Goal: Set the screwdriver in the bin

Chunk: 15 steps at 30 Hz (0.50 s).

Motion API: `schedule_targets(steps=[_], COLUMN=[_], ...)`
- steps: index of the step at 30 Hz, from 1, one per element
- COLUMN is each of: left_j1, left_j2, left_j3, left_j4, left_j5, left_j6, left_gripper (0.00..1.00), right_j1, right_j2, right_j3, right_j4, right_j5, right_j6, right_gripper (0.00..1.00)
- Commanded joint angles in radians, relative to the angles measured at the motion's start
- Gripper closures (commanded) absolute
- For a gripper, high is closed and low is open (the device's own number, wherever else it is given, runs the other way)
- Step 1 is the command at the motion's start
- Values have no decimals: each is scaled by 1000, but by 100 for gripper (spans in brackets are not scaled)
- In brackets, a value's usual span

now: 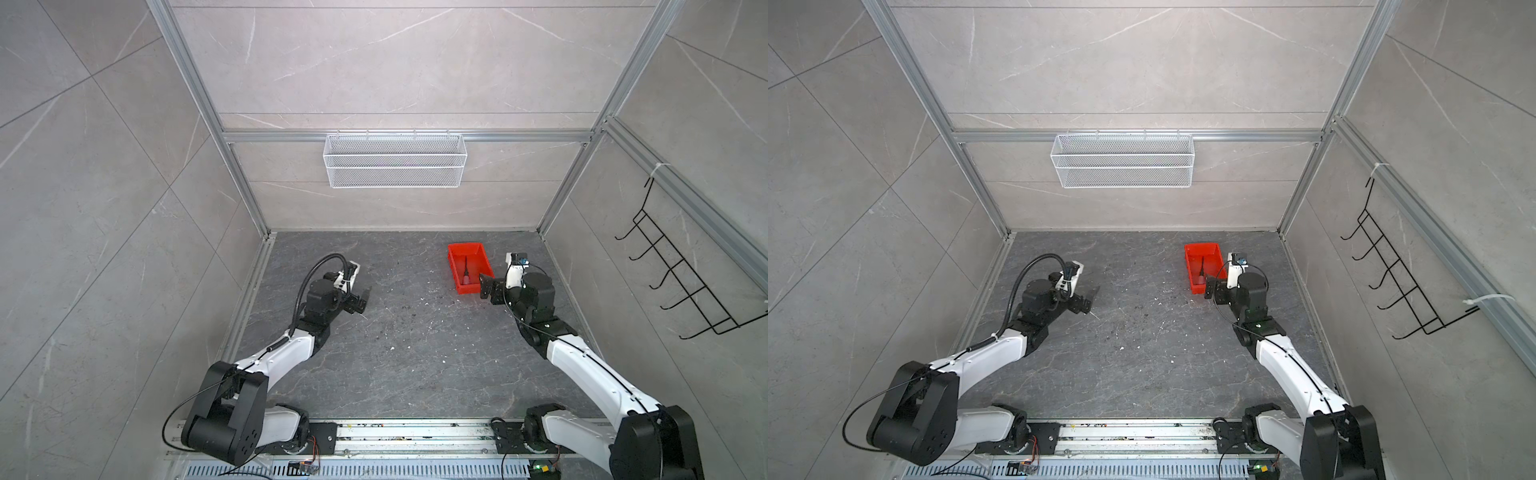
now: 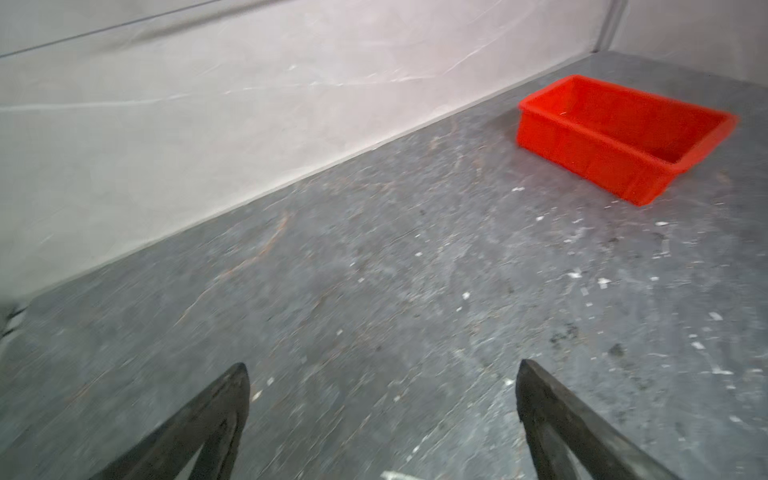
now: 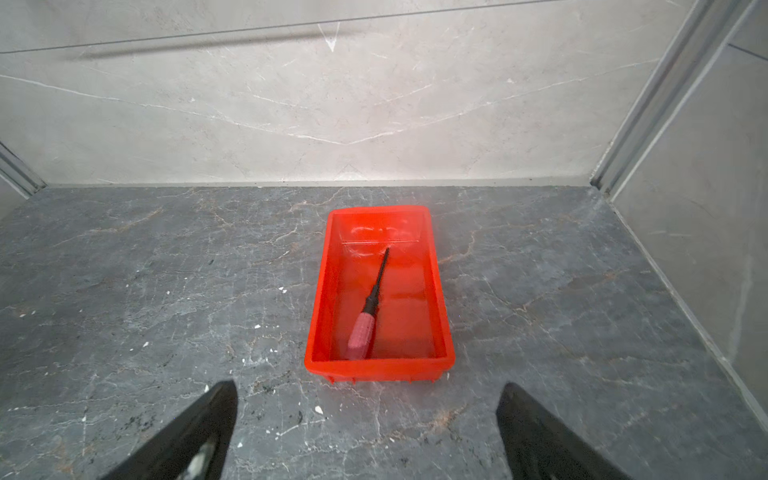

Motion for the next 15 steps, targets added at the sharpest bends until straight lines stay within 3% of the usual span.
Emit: schedule_targets(steps=[1,6,7,11,14,15], left_j1=[54,124,136,202,238,243], left_j2=[-55,-33,-30,-4,39,31], left_j3=[-68,-159,-146,-156,-204,-187], left_j4=[4,112,68,79,195,139], left_j5=[-164,-331,-356,-339,-333,-325], left_j6=[28,22,-5,-47,-68,-80], left_gripper=[0,0,0,0,0,0], right_j1=[-4,-3,-3,-14,-22,-24], right_j2=[-16,78,113,250,350,386], right_j3=[-121,-290,-305,-323,-322,-323], right_j4=[154,469,521,660,756,789], right_j5=[101,187,200,193,173,166], right_j6=[-39,-73,-81,-76,-68,-67], right_gripper=[1,1,1,1,1,1])
